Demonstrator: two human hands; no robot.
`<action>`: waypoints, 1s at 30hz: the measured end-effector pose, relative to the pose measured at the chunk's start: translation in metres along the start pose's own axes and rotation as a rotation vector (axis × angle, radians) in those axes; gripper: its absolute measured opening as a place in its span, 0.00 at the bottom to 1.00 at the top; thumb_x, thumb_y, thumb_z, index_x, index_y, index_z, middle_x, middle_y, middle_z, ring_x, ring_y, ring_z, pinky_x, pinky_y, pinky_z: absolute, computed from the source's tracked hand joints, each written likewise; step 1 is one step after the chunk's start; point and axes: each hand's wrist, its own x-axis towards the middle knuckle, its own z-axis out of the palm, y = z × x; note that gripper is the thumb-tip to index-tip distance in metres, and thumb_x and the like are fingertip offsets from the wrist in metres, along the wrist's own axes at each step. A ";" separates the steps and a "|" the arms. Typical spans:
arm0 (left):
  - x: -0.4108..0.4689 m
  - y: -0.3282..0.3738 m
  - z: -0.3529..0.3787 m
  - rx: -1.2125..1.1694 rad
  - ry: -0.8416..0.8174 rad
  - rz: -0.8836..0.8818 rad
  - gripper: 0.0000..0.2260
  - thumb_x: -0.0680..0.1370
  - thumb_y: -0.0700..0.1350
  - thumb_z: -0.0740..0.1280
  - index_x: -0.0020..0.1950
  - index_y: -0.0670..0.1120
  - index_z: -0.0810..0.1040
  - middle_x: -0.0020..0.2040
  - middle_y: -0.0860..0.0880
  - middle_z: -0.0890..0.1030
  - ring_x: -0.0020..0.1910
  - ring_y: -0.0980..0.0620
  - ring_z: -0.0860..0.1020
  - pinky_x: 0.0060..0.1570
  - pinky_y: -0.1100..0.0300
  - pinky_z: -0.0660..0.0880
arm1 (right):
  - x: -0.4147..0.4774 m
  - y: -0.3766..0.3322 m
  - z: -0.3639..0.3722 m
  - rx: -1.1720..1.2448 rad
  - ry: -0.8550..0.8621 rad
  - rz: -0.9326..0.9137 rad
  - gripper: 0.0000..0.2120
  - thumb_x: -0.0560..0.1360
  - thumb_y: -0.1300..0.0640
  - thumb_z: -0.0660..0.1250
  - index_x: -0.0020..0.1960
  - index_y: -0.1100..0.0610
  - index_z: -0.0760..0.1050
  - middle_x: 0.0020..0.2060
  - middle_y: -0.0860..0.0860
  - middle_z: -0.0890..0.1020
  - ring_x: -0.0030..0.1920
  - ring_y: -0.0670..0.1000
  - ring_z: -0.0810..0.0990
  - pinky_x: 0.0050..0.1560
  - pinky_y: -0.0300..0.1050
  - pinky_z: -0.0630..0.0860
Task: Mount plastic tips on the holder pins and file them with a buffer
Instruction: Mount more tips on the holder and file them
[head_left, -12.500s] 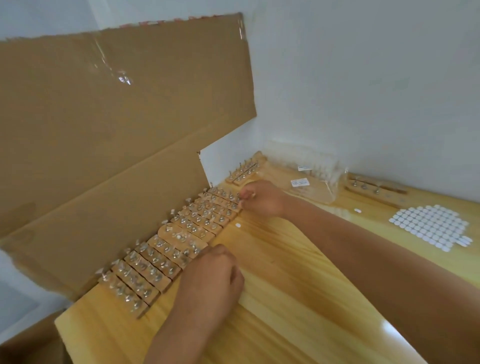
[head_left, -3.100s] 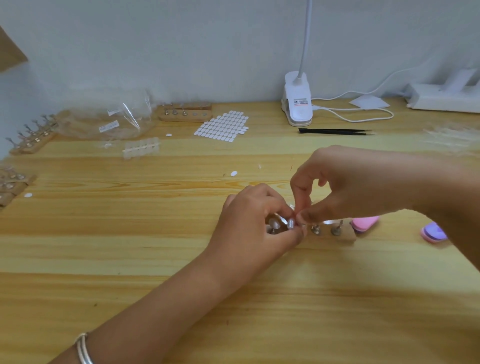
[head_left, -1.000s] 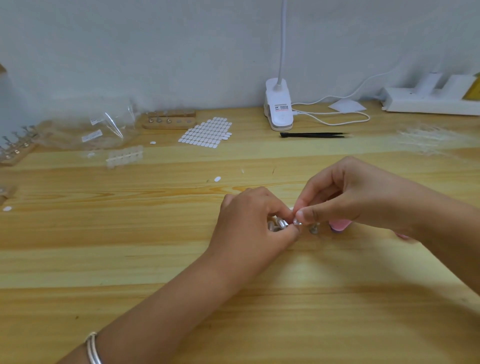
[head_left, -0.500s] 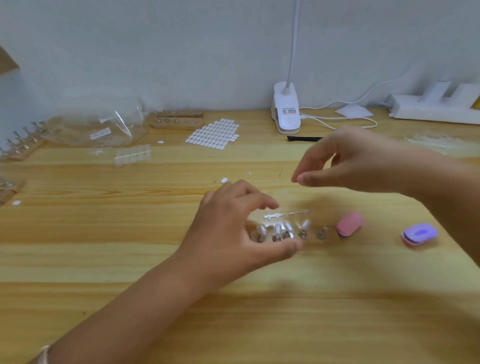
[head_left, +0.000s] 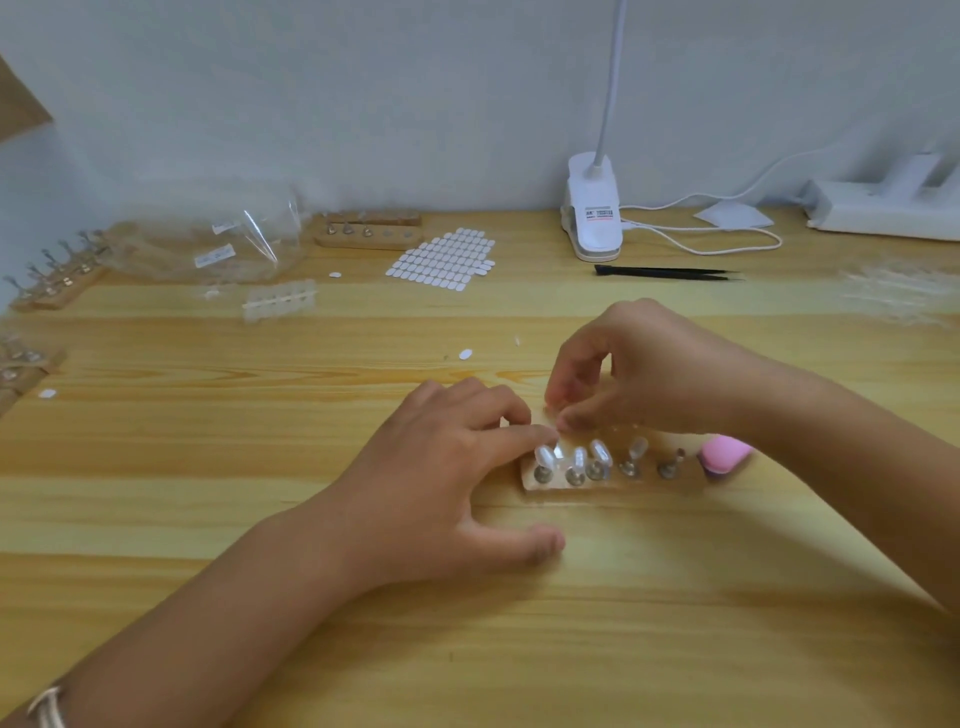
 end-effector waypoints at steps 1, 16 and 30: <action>0.001 0.000 0.001 -0.010 0.005 -0.003 0.32 0.68 0.71 0.62 0.66 0.55 0.78 0.56 0.61 0.74 0.57 0.60 0.70 0.58 0.59 0.63 | -0.001 -0.001 0.001 -0.017 0.016 -0.016 0.09 0.67 0.56 0.81 0.37 0.45 0.83 0.33 0.43 0.81 0.37 0.38 0.77 0.36 0.31 0.72; 0.010 0.011 0.000 0.088 0.000 -0.003 0.28 0.68 0.67 0.62 0.62 0.53 0.78 0.52 0.59 0.75 0.53 0.59 0.71 0.55 0.63 0.61 | -0.018 0.000 -0.008 0.041 0.136 -0.113 0.02 0.70 0.57 0.78 0.41 0.50 0.87 0.36 0.42 0.85 0.44 0.38 0.79 0.44 0.29 0.69; 0.018 0.036 -0.004 -0.013 0.172 -0.073 0.28 0.69 0.67 0.62 0.64 0.55 0.77 0.50 0.60 0.75 0.50 0.63 0.67 0.62 0.61 0.61 | -0.078 0.022 -0.043 0.492 0.050 0.251 0.11 0.62 0.46 0.77 0.39 0.52 0.86 0.35 0.51 0.86 0.40 0.46 0.83 0.46 0.38 0.71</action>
